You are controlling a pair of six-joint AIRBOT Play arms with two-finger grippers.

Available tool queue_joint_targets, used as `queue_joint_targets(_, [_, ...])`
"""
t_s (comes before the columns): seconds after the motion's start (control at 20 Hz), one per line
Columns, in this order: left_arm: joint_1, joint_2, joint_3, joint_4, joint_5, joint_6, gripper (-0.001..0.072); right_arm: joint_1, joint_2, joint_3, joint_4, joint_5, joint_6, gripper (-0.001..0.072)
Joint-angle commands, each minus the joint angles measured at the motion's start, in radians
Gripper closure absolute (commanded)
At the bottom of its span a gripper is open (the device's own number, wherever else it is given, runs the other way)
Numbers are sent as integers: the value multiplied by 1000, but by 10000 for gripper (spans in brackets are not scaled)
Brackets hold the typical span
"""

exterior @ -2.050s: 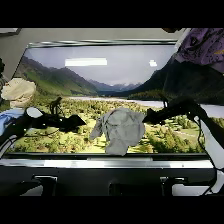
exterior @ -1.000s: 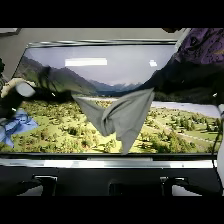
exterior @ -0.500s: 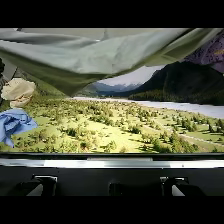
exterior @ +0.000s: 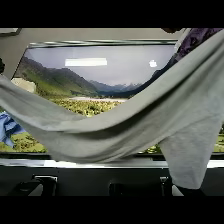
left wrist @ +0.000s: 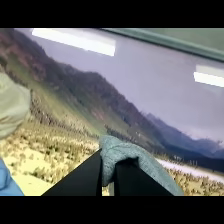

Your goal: Fold the clothes and pants, and hang the long-sleeved shirts on hangers.

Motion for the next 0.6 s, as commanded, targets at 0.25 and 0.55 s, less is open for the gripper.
queue_joint_targets(0.25, [0, -342, -542, -68, 406, -19, 689, 3, -509, -354, 69, 42, 29, 676])
queue_joint_targets(0.55, [0, -659, -583, -179, 538, -87, 689, 3, -859, -408, 133, 289, 113, 676])
